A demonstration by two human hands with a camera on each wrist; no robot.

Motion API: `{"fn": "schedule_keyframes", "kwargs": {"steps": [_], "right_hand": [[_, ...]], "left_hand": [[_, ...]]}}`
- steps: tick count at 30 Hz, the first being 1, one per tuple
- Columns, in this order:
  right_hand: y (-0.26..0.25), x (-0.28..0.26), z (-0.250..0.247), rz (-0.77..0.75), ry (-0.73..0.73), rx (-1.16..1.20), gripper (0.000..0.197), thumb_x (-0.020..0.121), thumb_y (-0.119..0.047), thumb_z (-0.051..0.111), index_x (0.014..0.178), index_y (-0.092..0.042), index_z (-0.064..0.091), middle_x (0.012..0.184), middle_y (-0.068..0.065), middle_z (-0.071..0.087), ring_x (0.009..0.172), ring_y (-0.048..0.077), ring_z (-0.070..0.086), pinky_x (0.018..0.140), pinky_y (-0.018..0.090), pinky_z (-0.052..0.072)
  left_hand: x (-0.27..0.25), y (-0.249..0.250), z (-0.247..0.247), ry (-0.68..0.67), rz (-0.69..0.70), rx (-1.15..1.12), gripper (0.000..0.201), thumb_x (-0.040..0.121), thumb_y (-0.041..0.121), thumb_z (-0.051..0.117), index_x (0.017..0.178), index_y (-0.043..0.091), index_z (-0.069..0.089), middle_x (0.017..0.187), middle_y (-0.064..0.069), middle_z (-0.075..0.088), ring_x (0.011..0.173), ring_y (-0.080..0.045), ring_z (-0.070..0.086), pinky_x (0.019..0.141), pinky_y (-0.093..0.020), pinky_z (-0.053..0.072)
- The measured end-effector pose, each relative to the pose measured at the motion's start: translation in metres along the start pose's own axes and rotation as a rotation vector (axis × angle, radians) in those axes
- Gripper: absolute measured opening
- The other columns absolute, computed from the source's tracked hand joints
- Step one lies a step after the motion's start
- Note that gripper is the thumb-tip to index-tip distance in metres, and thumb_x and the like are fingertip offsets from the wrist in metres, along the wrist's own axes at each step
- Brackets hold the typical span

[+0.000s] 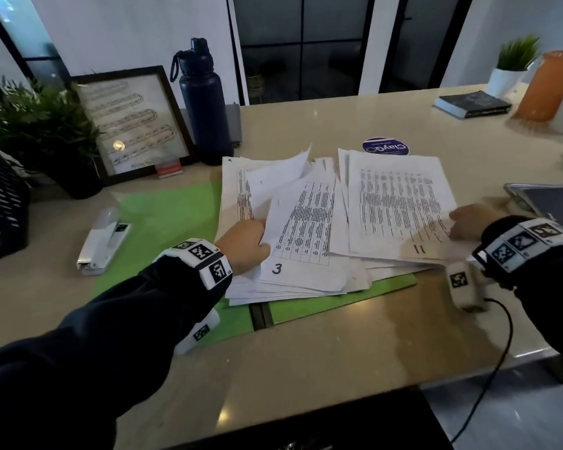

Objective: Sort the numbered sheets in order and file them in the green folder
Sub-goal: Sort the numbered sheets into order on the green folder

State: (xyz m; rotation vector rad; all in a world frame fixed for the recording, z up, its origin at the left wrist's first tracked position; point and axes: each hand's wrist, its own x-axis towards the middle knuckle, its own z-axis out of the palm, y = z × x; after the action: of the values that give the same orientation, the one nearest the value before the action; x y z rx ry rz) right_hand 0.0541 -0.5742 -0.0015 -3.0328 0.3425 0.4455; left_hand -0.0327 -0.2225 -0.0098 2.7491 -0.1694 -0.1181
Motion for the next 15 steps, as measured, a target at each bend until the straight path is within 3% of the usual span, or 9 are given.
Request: {"fn": "schedule_keyframes", "kwargs": {"steps": [2,3,6,8,10,12,13,15], "right_hand": [[-0.004,-0.006,0.0,-0.006,-0.033,-0.071,0.049,0.091,-0.02,0.057,0.137,-0.007,0.044,0.14,0.018,0.044,0.13,0.033,0.04,0.106,0.037,0.035],[-0.008,-0.009,-0.001,-0.011,-0.02,-0.125,0.051,0.089,-0.025,0.06,0.136,-0.012,0.045,0.141,0.017,0.042,0.131,0.034,0.037,0.107,0.038,0.033],[-0.027,-0.022,-0.009,-0.098,0.115,-0.19,0.051,0.088,-0.039,0.059,0.135,-0.024,0.046,0.148,0.015,0.03,0.136,0.035,0.024,0.111,0.044,0.026],[-0.05,-0.034,-0.012,-0.263,0.134,0.015,0.05,0.091,-0.044,0.052,0.133,-0.018,0.049,0.145,0.015,0.039,0.132,0.032,0.036,0.108,0.043,0.031],[-0.079,-0.052,-0.009,-0.363,-0.055,0.498,0.053,0.092,-0.049,0.046,0.13,-0.011,0.049,0.126,0.015,0.057,0.11,0.03,0.055,0.091,0.04,0.044],[-0.107,-0.074,-0.005,-0.325,-0.324,0.949,0.056,0.092,-0.052,0.044,0.13,-0.011,0.042,0.105,0.018,0.065,0.083,0.03,0.062,0.071,0.037,0.052],[-0.117,-0.078,-0.001,-0.304,-0.396,1.021,0.059,0.092,-0.054,0.045,0.132,-0.012,0.038,0.101,0.019,0.066,0.078,0.03,0.063,0.066,0.037,0.054],[-0.136,-0.08,0.009,-0.284,-0.405,0.947,0.06,0.092,-0.049,0.049,0.135,-0.011,0.035,0.102,0.018,0.063,0.077,0.029,0.065,0.068,0.04,0.057]], "left_hand": [[-0.001,0.0,0.0,-0.056,0.033,-0.017,0.014,0.087,0.011,0.05,0.082,0.001,0.056,0.069,-0.009,0.054,0.066,-0.027,0.052,0.054,-0.027,0.031],[-0.001,0.0,0.001,-0.092,0.061,-0.038,0.018,0.089,0.016,0.052,0.096,0.002,0.06,0.081,-0.011,0.062,0.075,-0.027,0.057,0.061,-0.026,0.037],[-0.007,0.003,-0.001,-0.207,0.119,-0.076,0.054,0.089,0.043,0.052,0.136,0.016,0.045,0.12,-0.007,0.063,0.099,-0.021,0.062,0.084,-0.025,0.042],[-0.01,0.007,-0.001,-0.257,0.085,-0.168,0.058,0.091,0.047,0.042,0.14,0.016,0.04,0.105,-0.005,0.068,0.087,-0.016,0.064,0.081,-0.024,0.042],[-0.01,0.006,0.0,-0.277,0.076,-0.205,0.053,0.094,0.043,0.039,0.139,0.015,0.042,0.094,-0.002,0.068,0.082,-0.012,0.063,0.085,-0.026,0.044],[-0.009,0.004,-0.001,-0.289,0.093,-0.129,0.051,0.096,0.041,0.04,0.14,0.015,0.04,0.122,-0.007,0.062,0.105,-0.017,0.059,0.096,-0.029,0.038],[-0.008,0.003,-0.001,-0.29,0.106,-0.078,0.05,0.096,0.038,0.043,0.14,0.016,0.039,0.133,-0.007,0.055,0.114,-0.019,0.055,0.098,-0.028,0.035],[-0.007,0.002,-0.001,-0.277,0.117,-0.028,0.047,0.096,0.029,0.046,0.141,0.018,0.038,0.137,-0.008,0.052,0.114,-0.02,0.055,0.094,-0.025,0.034]]}}
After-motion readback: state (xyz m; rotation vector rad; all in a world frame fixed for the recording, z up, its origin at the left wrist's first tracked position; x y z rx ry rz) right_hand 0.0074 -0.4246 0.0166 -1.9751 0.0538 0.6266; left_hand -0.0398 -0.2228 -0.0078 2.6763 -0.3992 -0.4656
